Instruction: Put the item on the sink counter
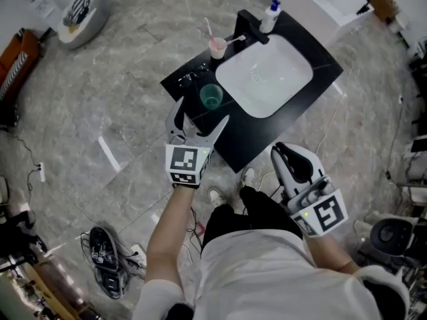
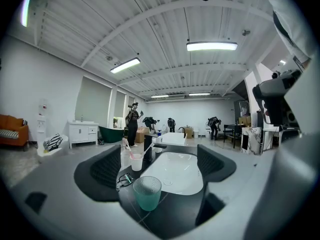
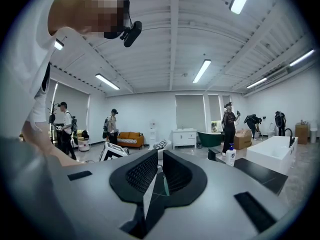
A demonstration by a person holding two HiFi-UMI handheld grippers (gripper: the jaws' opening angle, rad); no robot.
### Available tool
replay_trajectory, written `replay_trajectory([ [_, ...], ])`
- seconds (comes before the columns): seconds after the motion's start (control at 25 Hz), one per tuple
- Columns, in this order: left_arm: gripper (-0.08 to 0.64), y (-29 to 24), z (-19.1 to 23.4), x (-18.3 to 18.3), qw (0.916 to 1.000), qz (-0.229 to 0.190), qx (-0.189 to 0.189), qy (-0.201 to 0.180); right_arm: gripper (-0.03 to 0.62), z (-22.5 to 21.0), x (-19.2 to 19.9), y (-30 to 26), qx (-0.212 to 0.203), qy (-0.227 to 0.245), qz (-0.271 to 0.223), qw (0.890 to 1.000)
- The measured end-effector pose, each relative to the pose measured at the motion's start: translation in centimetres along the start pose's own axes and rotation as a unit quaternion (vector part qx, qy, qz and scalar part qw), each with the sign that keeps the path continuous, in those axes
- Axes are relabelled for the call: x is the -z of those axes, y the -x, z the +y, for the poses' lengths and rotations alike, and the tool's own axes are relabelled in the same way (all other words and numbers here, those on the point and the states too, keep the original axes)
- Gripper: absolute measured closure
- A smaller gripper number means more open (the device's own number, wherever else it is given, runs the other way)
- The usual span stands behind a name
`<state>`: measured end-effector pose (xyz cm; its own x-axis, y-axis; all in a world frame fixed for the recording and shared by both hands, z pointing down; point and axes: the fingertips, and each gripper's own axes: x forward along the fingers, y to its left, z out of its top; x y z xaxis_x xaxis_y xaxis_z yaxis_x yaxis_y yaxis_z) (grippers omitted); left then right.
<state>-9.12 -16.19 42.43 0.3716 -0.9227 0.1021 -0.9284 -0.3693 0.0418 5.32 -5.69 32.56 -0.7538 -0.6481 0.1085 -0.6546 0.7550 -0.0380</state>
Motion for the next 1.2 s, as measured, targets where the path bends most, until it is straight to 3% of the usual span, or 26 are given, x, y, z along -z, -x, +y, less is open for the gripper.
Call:
replay_trajectory([
  [0.24,0.095,0.4,-0.9,-0.9,1.0,0.004,0.001,-0.004,0.537,0.7,-1.3,-0.4,-0.014,-0.022,-0.02,0.999],
  [0.8,0.135,2.0,-0.8,-1.6,0.9986,0.007,-0.044,0.028,0.537,-0.6,-2.0,-1.8,-0.029,-0.024,-0.028,0.999],
  [1.2,0.183,2.2,-0.8,-3.0,0.9975,0.005,-0.064,0.028,0.537,-2.7,-3.4,-2.2,-0.035,-0.016,-0.029,0.999],
])
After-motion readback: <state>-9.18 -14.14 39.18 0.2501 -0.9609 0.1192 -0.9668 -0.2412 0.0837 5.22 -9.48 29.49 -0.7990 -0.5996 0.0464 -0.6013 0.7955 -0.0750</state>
